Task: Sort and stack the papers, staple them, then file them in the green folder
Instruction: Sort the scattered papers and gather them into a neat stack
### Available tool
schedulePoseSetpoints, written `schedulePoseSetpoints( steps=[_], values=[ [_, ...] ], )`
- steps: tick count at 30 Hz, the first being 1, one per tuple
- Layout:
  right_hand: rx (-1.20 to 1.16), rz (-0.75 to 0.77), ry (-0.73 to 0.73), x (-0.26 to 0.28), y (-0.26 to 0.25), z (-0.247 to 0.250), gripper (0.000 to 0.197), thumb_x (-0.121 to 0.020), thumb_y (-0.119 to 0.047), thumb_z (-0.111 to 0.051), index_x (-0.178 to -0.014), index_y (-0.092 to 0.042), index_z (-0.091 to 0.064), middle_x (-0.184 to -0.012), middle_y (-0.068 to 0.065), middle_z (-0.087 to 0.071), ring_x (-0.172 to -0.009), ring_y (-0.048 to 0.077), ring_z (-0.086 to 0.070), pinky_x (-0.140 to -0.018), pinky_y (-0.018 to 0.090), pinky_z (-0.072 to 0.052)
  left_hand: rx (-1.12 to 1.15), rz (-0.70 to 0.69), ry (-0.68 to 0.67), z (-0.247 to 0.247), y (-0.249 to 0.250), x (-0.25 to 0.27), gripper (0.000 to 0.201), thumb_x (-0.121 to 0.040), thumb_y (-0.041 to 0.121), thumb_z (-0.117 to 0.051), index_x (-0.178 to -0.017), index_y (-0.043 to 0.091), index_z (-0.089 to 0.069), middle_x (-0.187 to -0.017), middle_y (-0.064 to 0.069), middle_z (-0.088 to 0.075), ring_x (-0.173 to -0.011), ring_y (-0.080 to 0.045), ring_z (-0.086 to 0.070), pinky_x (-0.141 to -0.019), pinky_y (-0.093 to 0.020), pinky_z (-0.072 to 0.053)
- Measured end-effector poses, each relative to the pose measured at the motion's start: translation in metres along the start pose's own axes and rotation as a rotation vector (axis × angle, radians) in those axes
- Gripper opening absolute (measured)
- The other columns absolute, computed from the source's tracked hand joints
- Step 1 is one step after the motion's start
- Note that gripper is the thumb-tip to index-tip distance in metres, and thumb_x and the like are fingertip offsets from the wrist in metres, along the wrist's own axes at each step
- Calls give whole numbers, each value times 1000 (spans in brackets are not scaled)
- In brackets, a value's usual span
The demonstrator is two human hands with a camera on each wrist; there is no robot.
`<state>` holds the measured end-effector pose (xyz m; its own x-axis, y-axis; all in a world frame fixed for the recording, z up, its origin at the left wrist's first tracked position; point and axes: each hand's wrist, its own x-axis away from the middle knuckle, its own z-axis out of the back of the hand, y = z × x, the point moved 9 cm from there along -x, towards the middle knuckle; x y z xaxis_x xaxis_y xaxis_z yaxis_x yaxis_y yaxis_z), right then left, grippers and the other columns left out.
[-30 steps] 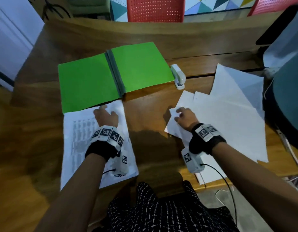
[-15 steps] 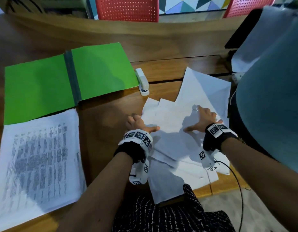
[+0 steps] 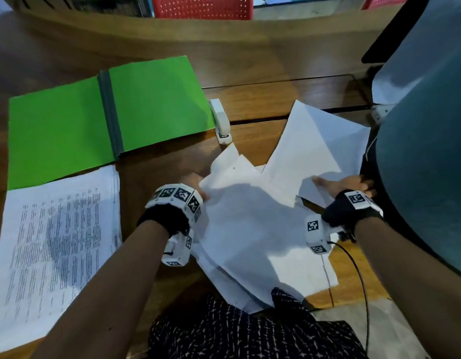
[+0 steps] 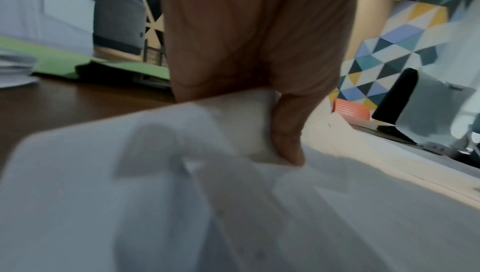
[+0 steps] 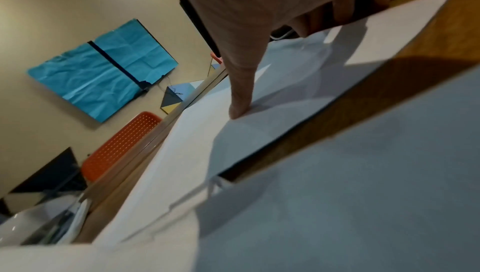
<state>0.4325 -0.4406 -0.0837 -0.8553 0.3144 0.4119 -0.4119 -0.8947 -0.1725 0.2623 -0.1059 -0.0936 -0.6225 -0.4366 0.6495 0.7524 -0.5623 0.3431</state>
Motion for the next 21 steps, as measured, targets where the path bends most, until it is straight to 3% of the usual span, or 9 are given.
schedulePoseSetpoints(
  steps=[3,5,8,11,14,17,19,21],
  values=[
    [-59,-59,-3,0,3,-1,116,-59,-66,-71,-140,-1,-21,-149,21,-22,-139,39,-19,-111,53,-23,-144,-109,24,2,19,-1,45,-83,19,-66,-125,6,-57,-140,-13,-41,-130,-34,-33,-110,-38,-29],
    [-72,-61,-45,3,-4,-3,103,-67,-56,-72,-140,-1,-25,-148,21,-24,-137,40,-23,-111,51,-26,-167,-182,-3,-9,32,2,53,-82,19,-68,-132,14,-51,-148,-7,-29,-134,-34,-22,-117,-39,-20],
    [-149,10,-103,6,-16,-7,73,-77,-36,-70,-134,-2,-37,-141,23,-37,-126,40,-41,-102,46,-38,-220,-260,-19,-28,47,8,54,-82,20,-67,-133,13,-49,-145,-9,-28,-130,-35,-25,-115,-40,-25],
    [-241,176,-115,13,-32,-7,47,-85,-16,-61,-125,3,-47,-130,23,-53,-116,39,-53,-95,41,-45,-185,-276,-42,-33,59,16,48,-85,16,-61,-131,9,-48,-138,-16,-31,-126,-35,-36,-108,-38,-31],
    [-389,341,-88,22,-48,4,39,-87,-10,-56,-125,-1,-52,-123,19,-59,-112,35,-57,-95,38,-45,-114,-192,18,-24,50,13,59,-83,12,-65,-134,7,-37,-137,-19,-42,-125,-35,-46,-103,-39,-39],
    [-728,472,-9,35,-61,37,31,-87,-3,-52,-118,0,-55,-100,11,-56,-93,22,-53,-78,30,-44,-18,-63,49,-21,31,13,74,-79,13,-70,-139,10,-26,-136,-21,-48,-124,-37,-49,-102,-41,-41],
    [-926,541,-5,49,-69,61,19,-88,-3,-52,-106,-5,-56,-89,7,-56,-81,16,-52,-69,24,-45,-21,-44,83,-23,27,15,78,-77,16,-73,-139,11,-26,-134,-22,-49,-123,-39,-50,-101,-44,-42],
    [-1073,562,-77,62,-73,75,12,-90,-5,-52,-89,-17,-55,-81,-2,-54,-75,10,-51,-69,21,-46,-66,-32,143,-23,27,17,67,-78,18,-72,-134,9,-35,-131,-20,-53,-119,-38,-54,-97,-43,-45]
  ],
)
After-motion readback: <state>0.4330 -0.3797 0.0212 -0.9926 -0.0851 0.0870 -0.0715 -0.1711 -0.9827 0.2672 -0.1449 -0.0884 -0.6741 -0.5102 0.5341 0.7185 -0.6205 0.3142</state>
